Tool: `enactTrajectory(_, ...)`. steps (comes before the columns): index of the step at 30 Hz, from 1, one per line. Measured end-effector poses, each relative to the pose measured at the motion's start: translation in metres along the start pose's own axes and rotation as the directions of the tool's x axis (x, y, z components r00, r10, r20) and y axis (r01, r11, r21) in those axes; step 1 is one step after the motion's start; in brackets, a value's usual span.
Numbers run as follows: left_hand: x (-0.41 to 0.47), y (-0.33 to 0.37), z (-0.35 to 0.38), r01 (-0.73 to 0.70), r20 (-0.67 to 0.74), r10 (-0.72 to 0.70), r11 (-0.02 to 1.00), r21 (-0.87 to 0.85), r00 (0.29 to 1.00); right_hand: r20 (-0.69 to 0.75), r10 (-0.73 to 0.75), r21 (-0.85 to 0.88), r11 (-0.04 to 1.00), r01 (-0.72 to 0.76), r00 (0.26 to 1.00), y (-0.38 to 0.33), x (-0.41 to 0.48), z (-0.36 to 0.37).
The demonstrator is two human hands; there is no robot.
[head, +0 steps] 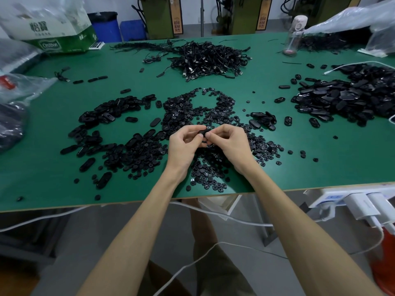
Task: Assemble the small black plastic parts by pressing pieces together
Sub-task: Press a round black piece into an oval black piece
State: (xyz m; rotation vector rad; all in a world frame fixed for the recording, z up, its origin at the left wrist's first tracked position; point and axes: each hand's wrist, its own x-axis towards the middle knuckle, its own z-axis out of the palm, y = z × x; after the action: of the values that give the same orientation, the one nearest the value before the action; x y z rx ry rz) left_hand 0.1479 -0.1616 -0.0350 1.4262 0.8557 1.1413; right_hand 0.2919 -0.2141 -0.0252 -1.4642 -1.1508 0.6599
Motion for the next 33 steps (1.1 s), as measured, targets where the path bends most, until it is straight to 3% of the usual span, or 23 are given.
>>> enactTrajectory(19, -0.0042, 0.0070, 0.0015, 0.048, -0.005, -0.049, 0.997, -0.061, 0.999, -0.082, -0.105, -0.112, 0.989, 0.096, 0.991, 0.0002, -0.0015, -0.0001)
enactTrajectory(25, -0.0011, 0.0041, 0.0001, 0.079, -0.066, -0.087, 0.990, -0.117, 0.994, -0.015, -0.213, -0.244, 0.948, 0.203, 0.977, -0.0061, -0.0031, 0.0038)
enactTrajectory(33, 0.0024, 0.0003, -0.0003, 0.084, -0.095, -0.103, 0.980, -0.182, 0.990, 0.038, -0.208, -0.210, 0.954, 0.211, 0.977, -0.0089, -0.0039, 0.0035)
